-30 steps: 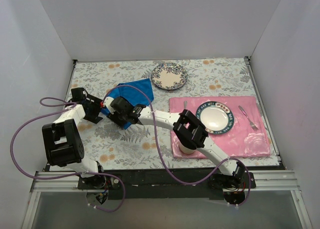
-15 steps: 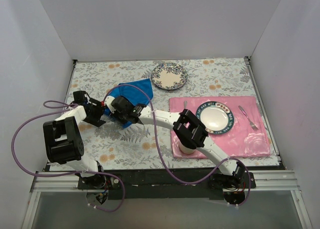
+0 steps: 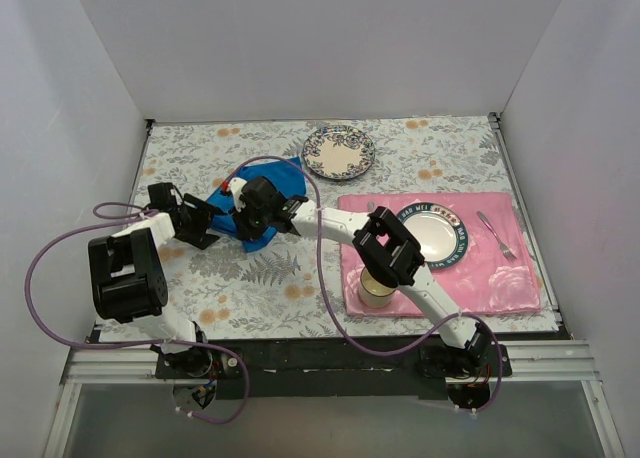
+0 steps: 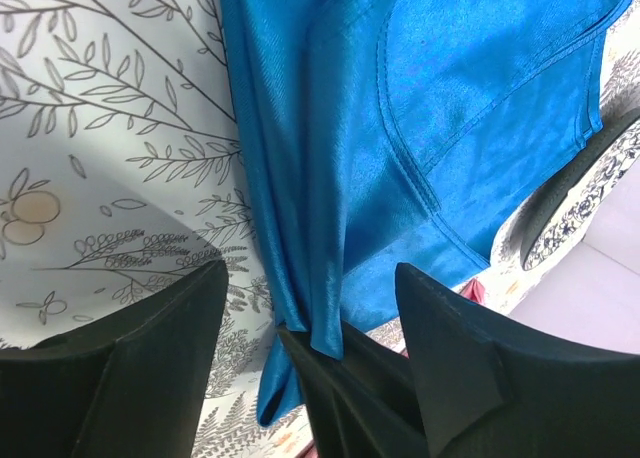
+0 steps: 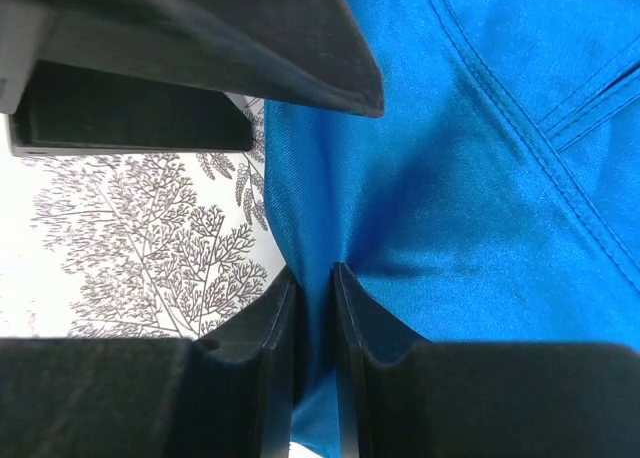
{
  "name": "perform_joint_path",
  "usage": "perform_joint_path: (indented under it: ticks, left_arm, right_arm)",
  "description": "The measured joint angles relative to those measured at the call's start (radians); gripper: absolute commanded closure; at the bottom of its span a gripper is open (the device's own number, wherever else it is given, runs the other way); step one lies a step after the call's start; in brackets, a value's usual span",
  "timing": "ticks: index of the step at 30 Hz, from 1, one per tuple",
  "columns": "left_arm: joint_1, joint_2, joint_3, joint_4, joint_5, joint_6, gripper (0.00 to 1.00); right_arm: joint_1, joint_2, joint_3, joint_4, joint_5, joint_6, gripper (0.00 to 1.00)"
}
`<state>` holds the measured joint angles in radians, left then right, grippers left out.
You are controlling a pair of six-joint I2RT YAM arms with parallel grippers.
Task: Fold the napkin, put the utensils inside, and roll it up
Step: Roll the napkin with the utensil
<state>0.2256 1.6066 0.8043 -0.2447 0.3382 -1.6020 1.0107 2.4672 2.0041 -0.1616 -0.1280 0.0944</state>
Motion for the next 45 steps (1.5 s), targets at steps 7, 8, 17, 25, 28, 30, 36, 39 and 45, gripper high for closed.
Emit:
perform_joint_path:
  ticks: [7,8,17,25,28,30,36,39,45]
  left_arm:
    - [-0.023,0.066,0.062,-0.016,0.008,-0.012,0.40]
    - [-0.032,0.081,0.084,-0.027,0.001,-0.011,0.41]
    - [-0.085,0.168,0.188,-0.131,-0.080,0.041,0.99]
    - [-0.090,0.187,0.225,-0.182,-0.088,0.069,1.00]
    - [-0.090,0.187,0.225,-0.185,-0.088,0.069,1.00]
    - [-0.090,0.187,0.225,-0.185,-0.088,0.068,1.00]
    - [-0.090,0.185,0.225,-0.194,-0.088,0.052,1.00]
    - [-0.090,0.182,0.224,-0.200,-0.093,0.041,1.00]
    - [-0.090,0.155,0.196,-0.208,-0.106,0.004,1.00]
  right_arm:
    - [-0.077,-0.002,-0.064,0.100,-0.238,0.121,0.99]
    - [-0.086,-0.002,-0.071,0.107,-0.269,0.135,0.99]
    - [-0.127,0.010,-0.082,0.126,-0.399,0.191,0.91]
    - [-0.118,0.010,-0.040,0.039,-0.380,0.129,0.53]
    - [-0.105,-0.002,-0.018,-0.018,-0.343,0.084,0.43]
    - [-0.089,-0.015,-0.008,-0.060,-0.297,0.047,0.36]
    - [-0.040,-0.032,0.015,-0.145,-0.152,-0.038,0.27]
    - [-0.016,-0.032,0.026,-0.166,-0.092,-0.069,0.25]
    - [0.041,-0.033,0.033,-0.188,0.047,-0.140,0.23]
